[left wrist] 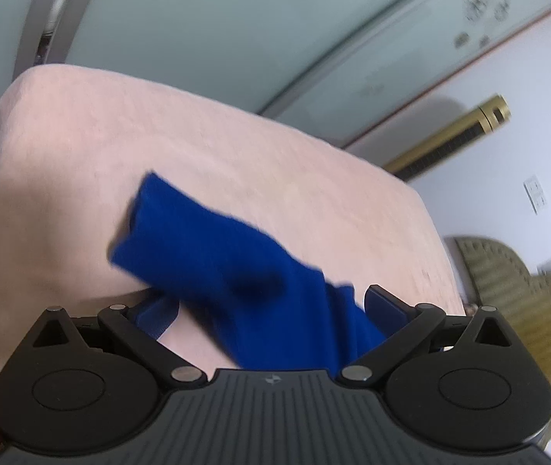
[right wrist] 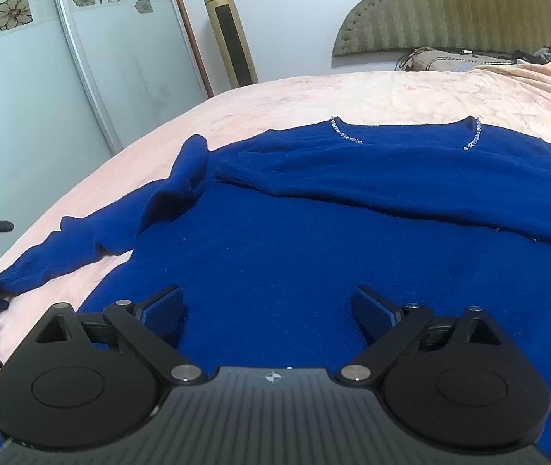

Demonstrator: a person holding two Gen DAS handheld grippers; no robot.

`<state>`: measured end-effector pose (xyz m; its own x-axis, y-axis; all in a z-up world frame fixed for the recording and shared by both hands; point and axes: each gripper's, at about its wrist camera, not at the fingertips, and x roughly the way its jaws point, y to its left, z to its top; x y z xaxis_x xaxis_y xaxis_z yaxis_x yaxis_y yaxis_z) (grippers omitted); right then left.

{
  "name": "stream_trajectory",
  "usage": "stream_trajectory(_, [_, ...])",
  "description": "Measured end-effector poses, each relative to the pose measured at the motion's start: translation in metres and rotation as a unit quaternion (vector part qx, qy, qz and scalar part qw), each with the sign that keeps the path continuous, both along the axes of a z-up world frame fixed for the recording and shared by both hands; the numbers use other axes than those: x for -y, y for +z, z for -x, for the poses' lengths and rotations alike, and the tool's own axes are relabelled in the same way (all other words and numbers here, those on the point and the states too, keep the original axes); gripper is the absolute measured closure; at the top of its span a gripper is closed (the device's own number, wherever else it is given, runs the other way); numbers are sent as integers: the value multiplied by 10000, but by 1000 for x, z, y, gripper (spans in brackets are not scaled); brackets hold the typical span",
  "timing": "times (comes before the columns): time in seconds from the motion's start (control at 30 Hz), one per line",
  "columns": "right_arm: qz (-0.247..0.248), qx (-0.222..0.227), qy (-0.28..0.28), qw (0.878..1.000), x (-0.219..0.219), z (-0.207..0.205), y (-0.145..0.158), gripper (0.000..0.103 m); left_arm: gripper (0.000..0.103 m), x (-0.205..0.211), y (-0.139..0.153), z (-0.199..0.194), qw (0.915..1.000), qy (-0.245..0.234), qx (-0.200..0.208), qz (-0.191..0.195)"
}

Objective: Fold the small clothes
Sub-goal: 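Grasp the sleeve cuff nearest the left gripper and lift it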

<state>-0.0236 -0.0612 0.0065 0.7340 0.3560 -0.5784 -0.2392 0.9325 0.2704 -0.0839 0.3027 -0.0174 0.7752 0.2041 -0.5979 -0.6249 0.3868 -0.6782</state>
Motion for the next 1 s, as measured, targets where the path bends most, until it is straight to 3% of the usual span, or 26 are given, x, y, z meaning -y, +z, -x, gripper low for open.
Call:
stream_trajectory(0.07, [-16, 3, 5, 10000, 0, 0, 0, 5, 2, -5, -1, -3, 10000, -8, 18, 67])
stream_trajectory(0.1, [-22, 6, 5, 10000, 0, -1, -1, 4, 15, -6, -1, -2, 9999, 37, 19, 99])
stream_trajectory(0.13, [-22, 9, 4, 10000, 0, -1, -1, 4, 53, -6, -1, -1, 9999, 56, -5, 109])
stream_trajectory(0.2, [-4, 10, 12, 10000, 0, -1, -1, 3, 91, -8, -6, -6, 9991, -328, -133, 215])
stream_trajectory(0.3, [40, 18, 27, 10000, -1, -1, 0, 2, 96, -11, -17, -7, 9979, -459, -83, 445])
stream_trajectory(0.37, [32, 19, 27, 10000, -1, -1, 0, 2, 97, -11, -9, -8, 9987, -480, -140, 93])
stream_trajectory(0.47, [-37, 43, -35, 10000, 3, 1, 2, 4, 97, -20, 17, -9, 9963, -327, -250, -754])
stream_trajectory(0.6, [-120, 140, -296, 9994, 12, 2, 10, 4, 97, -40, 48, -23, 9847, -50, -507, -1666])
stream_trajectory(0.83, [-167, 138, -642, 9977, 27, 3, 14, 4, 97, -45, 88, -65, 9490, 554, -823, -2994])
stream_trajectory(0.93, [-148, 137, -704, 9973, 31, 4, 14, 4, 97, -20, 102, -90, 9477, 112, -617, -3131])
stream_trajectory(1.0, [-147, 145, -781, 9967, 35, 5, 15, 4, 97, 19, 108, -109, 9367, -487, -450, -3439])
